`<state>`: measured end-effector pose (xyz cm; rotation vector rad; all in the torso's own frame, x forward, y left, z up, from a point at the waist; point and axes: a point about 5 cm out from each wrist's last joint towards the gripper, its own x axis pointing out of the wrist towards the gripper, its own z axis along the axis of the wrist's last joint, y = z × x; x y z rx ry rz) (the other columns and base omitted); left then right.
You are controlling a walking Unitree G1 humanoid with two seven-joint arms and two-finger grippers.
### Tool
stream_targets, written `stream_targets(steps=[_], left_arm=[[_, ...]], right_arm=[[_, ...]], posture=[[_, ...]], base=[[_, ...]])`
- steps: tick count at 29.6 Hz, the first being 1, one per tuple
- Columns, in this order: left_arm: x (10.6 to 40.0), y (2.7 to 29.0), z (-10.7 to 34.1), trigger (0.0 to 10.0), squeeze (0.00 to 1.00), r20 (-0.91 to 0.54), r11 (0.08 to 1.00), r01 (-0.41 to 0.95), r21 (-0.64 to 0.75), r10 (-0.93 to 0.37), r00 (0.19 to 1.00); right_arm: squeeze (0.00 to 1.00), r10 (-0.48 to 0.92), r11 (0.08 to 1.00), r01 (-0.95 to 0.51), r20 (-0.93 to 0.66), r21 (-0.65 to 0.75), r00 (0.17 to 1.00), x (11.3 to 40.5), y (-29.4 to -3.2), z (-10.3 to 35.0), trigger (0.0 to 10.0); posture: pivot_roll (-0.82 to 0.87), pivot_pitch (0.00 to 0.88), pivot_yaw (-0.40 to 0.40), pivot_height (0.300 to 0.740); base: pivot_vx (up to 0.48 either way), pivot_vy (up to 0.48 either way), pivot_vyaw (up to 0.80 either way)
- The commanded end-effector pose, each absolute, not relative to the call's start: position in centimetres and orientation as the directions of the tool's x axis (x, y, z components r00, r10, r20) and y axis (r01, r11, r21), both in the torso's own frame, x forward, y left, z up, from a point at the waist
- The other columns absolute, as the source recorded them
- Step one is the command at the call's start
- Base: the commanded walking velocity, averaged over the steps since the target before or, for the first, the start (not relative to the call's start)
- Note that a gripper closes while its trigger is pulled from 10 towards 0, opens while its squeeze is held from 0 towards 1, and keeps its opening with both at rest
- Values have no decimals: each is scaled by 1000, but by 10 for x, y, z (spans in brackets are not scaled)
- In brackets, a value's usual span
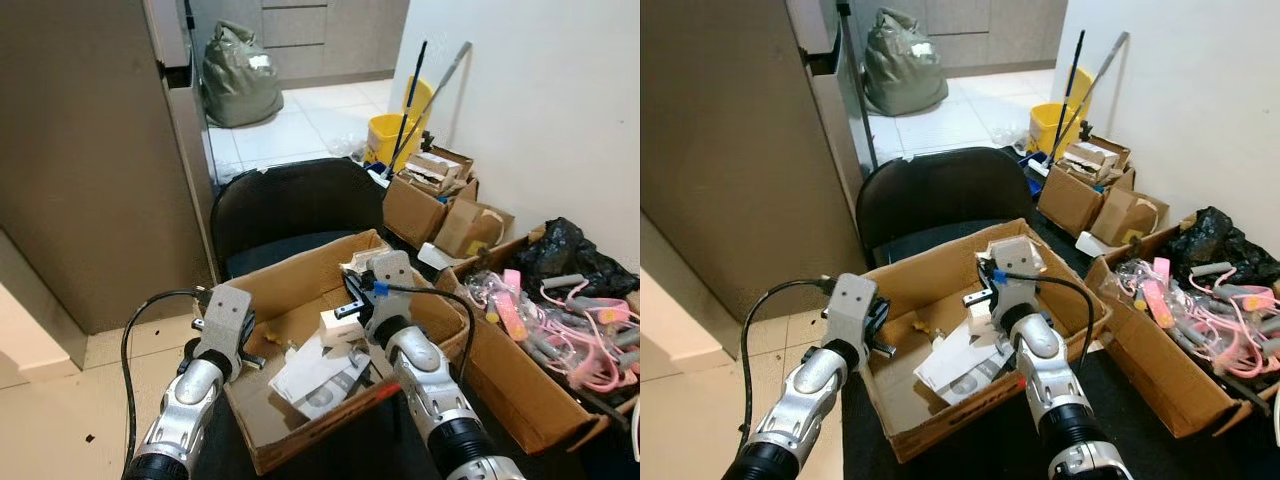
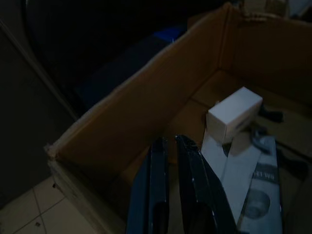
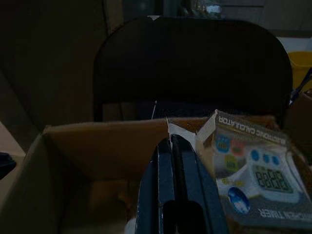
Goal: Picking trash to rubbish bin
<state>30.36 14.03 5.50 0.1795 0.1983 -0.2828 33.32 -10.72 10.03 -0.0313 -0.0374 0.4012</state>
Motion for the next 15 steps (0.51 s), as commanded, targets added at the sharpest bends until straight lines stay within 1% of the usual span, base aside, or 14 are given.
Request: stream_targets(steps=[1, 3, 4, 5, 6, 8, 9, 11, 12, 15], left_arm=[[303, 143, 53, 10000, 0, -243, 937, 305, 169, -260, 935], [299, 136, 54, 10000, 0, -269, 899, 409, 156, -360, 893], [299, 136, 54, 10000, 0, -269, 899, 409, 156, -360, 893], [294, 130, 53, 10000, 0, -312, 852, 506, 132, -449, 837], [288, 121, 58, 10000, 0, -271, 813, 580, 49, -548, 791], [282, 112, 67, 10000, 0, -203, 758, 651, -30, -643, 739], [282, 112, 67, 10000, 0, -203, 758, 651, -30, -643, 739], [276, 104, 72, 10000, 0, -176, 715, 696, -66, -695, 697], [276, 104, 72, 10000, 0, -176, 715, 696, -66, -695, 697], [272, 100, 72, 10000, 0, -190, 698, 714, -55, -709, 679]], right_arm=[[0, 405, 914, -405, -6, -32, 914, 330, -105, 92, 10000], [0, 428, 903, -428, -36, -18, 903, 331, -99, 87, 10000], [0, 428, 903, -428, -36, -18, 903, 331, -99, 87, 10000], [0, 440, 897, -441, -77, 6, 894, 334, -93, 82, 10000], [0, 464, 884, -467, -116, 6, 878, 335, -86, 78, 10000], [0, 485, 869, -495, -157, -24, 860, 334, -78, 73, 10000], [0, 485, 869, -495, -157, -24, 860, 334, -78, 73, 10000], [0, 513, 849, -527, -184, -39, 839, 332, -69, 70, 10000], [0, 513, 849, -527, -184, -39, 839, 332, -69, 70, 10000], [0, 540, 832, -554, -183, -35, 822, 332, -55, 73, 10000]], posture=[[-9, 65, 13, 740], [-3, 64, 13, 740], [-3, 64, 13, 740], [1, 63, 10, 740], [2, 64, 7, 740], [3, 65, 5, 740], [3, 65, 5, 740], [10, 67, 3, 740], [10, 67, 3, 740], [11, 71, 2, 740]], base=[[0, 0, 0], [0, 0, 0], [0, 0, 0], [0, 0, 0], [0, 0, 0], [0, 0, 0], [0, 0, 0], [0, 0, 0], [0, 0, 0], [0, 0, 0]])
